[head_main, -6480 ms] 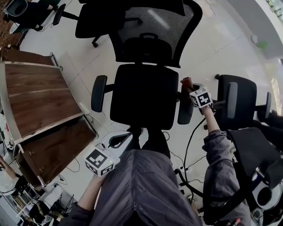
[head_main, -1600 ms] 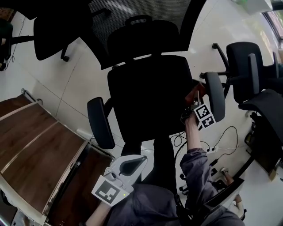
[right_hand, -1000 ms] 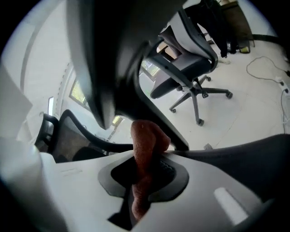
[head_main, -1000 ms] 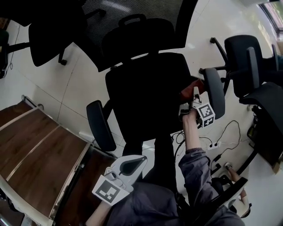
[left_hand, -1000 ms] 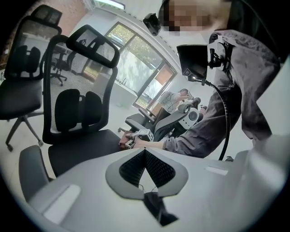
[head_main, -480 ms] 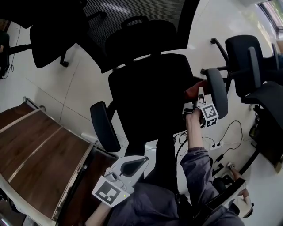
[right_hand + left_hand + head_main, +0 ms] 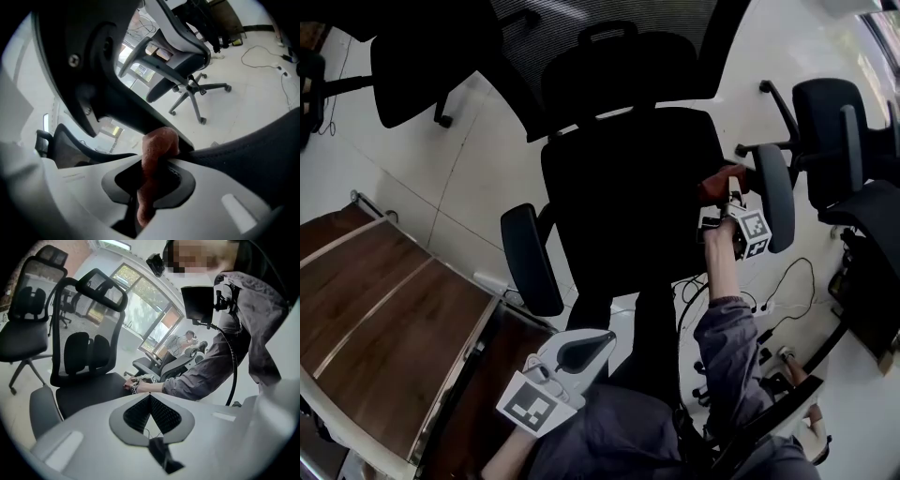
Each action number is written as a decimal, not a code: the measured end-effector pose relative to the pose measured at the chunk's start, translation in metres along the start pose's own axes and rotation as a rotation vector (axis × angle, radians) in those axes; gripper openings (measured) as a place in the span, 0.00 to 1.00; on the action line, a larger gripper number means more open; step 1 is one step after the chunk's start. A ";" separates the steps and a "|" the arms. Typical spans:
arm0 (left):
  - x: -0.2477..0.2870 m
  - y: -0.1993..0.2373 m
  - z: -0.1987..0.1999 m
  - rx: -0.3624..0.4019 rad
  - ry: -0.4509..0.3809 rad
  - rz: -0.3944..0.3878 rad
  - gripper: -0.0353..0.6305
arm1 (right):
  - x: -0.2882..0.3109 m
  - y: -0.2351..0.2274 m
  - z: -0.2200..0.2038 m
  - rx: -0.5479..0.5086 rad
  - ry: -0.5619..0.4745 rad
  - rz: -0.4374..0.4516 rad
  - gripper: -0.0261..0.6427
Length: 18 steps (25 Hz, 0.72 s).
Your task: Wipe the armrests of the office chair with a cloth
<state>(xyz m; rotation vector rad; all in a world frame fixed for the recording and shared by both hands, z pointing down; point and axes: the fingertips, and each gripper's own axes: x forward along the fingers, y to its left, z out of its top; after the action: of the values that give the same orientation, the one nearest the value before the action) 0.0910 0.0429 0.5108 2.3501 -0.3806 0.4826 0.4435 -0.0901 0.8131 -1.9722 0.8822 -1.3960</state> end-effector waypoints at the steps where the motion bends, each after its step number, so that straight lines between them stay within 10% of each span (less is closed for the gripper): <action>1: -0.001 -0.001 0.004 0.004 -0.007 -0.002 0.08 | -0.008 0.009 0.003 0.007 -0.007 0.015 0.12; 8: -0.004 -0.008 0.025 0.022 -0.046 -0.020 0.08 | -0.061 0.061 0.019 0.064 -0.067 0.121 0.12; 18: -0.008 0.005 -0.002 -0.007 -0.017 0.002 0.08 | 0.009 -0.011 0.005 -0.059 -0.016 0.005 0.12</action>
<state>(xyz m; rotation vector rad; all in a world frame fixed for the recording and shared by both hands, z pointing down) 0.0811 0.0415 0.5115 2.3489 -0.3920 0.4616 0.4525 -0.0900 0.8255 -2.0203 0.9301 -1.3647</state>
